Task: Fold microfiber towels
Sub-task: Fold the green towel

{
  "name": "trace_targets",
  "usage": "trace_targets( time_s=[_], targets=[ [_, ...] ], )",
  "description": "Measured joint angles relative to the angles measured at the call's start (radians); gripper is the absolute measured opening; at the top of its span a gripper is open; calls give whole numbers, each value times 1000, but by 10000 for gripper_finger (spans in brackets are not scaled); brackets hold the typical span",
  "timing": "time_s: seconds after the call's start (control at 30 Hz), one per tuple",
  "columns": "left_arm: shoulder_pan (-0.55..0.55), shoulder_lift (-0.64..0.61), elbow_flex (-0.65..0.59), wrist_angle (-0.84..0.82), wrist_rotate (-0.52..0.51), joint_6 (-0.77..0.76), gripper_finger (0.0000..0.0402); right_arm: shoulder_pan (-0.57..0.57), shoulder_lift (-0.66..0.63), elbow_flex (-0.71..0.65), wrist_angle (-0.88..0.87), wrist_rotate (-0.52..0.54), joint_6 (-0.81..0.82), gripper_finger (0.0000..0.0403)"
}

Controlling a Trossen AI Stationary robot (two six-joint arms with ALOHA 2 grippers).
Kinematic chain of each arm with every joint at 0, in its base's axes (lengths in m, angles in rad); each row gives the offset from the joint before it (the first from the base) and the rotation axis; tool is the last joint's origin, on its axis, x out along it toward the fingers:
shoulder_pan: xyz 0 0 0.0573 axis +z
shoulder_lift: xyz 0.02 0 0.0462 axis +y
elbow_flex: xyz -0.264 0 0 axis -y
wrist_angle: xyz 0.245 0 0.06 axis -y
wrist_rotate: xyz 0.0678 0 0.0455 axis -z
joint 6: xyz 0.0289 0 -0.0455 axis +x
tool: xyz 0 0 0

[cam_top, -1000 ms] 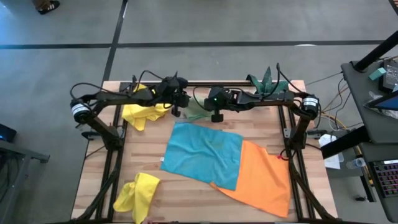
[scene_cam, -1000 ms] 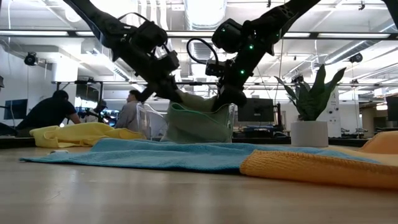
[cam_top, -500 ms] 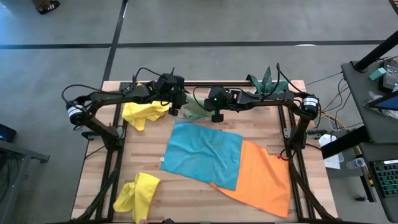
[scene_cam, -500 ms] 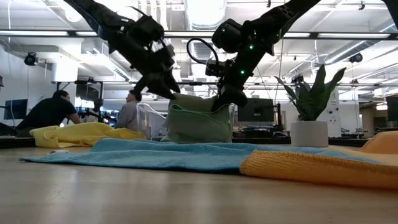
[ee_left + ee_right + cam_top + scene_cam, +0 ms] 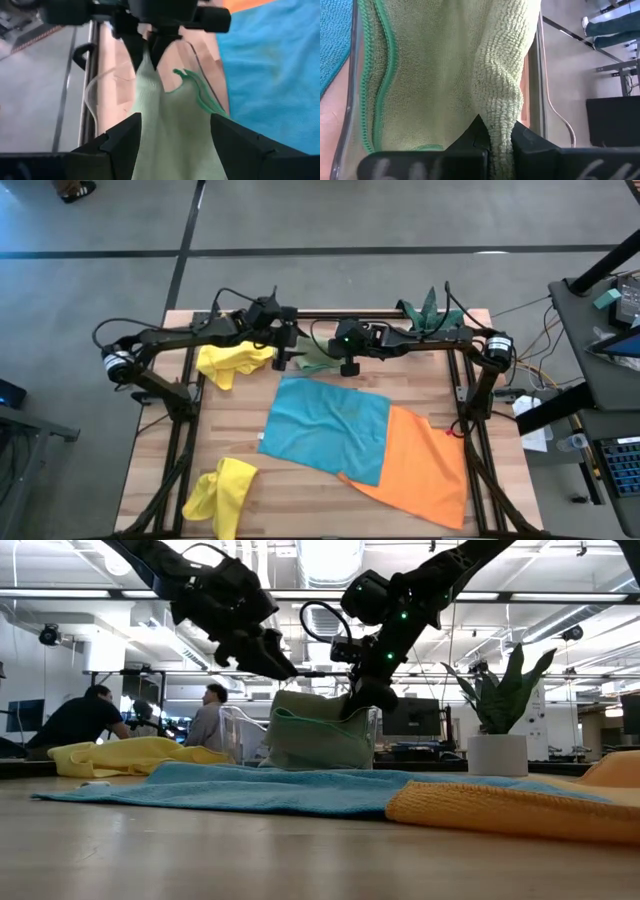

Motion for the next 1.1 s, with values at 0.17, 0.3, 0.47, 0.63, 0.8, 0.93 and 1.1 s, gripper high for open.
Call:
trace_targets(
  time_s=[0.17, 0.3, 0.47, 0.63, 0.8, 0.93, 1.1],
  targets=[
    [1, 0, -3, 4, 0, 0, 221, 0, 0, 0, -1, -15, 0, 24],
    [5, 0, -3, 5, -2, 0, 221, 0, 0, 0, -6, -102, 0, 59],
    [11, 0, -4, 7, -10, 0, 221, 0, -1, 0, -21, -115, -19, 122],
    [11, 2, -4, 7, -10, -1, 221, 0, -9, 2, -46, -114, -14, 172],
    [11, 3, -5, 7, -10, -2, 221, 0, -36, 2, -67, -113, -11, 196],
    [11, 3, -5, 7, -10, -2, 221, 0, -72, 2, -64, -113, -7, 200],
    [11, 3, -5, 7, -10, -11, 221, 0, -102, 2, -65, -114, 40, 201]
  ],
)
